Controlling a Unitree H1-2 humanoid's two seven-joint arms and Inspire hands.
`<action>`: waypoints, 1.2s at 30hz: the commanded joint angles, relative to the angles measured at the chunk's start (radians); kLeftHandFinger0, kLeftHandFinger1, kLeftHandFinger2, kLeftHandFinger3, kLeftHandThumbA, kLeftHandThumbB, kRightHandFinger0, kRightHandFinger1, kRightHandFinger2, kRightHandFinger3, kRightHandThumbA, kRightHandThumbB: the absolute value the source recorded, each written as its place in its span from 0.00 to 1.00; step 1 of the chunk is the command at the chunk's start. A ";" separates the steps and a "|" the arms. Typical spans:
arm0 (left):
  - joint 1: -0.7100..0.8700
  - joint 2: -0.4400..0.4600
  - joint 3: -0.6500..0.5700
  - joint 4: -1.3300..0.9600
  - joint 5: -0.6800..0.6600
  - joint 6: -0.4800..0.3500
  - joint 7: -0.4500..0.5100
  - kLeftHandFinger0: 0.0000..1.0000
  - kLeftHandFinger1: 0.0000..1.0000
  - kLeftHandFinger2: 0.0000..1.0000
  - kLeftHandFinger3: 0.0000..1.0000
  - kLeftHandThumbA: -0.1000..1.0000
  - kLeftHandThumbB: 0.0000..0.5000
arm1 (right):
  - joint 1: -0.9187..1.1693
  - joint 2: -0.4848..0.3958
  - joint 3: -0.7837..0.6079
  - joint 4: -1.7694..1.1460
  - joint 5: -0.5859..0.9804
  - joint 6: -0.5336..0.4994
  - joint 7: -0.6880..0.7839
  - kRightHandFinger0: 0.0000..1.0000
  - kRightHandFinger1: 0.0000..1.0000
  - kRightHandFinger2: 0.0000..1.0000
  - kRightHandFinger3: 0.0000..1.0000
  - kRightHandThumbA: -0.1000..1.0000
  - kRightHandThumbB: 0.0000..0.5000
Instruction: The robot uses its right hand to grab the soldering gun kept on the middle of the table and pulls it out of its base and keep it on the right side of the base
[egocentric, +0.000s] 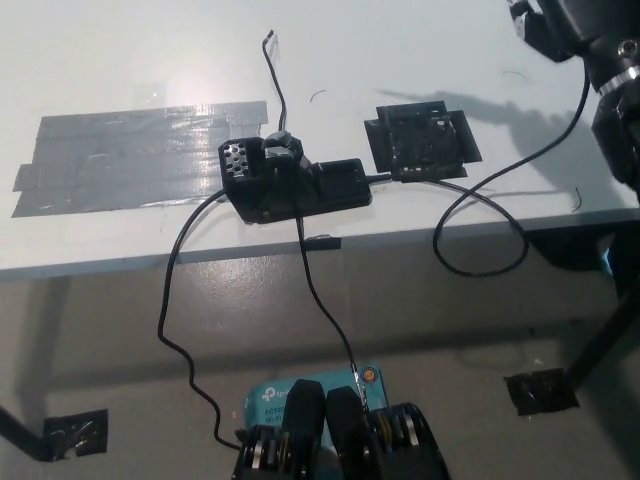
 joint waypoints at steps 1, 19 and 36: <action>0.011 0.014 0.004 -0.019 0.011 0.011 -0.007 0.64 0.73 0.91 1.00 0.38 0.62 | 0.039 0.012 -0.043 -0.047 0.037 0.130 0.165 0.00 0.00 0.08 0.43 0.11 0.51; -0.005 0.008 0.004 -0.016 0.000 0.015 -0.015 0.65 0.72 0.91 1.00 0.40 0.63 | 0.223 0.110 -0.058 -0.083 0.078 0.329 0.454 0.66 0.45 0.33 0.50 0.04 0.53; 0.000 0.014 0.010 -0.019 -0.006 0.008 -0.018 0.65 0.73 0.92 1.00 0.40 0.62 | 0.213 0.057 0.013 -0.106 0.039 0.368 0.589 1.00 1.00 1.00 1.00 0.52 0.66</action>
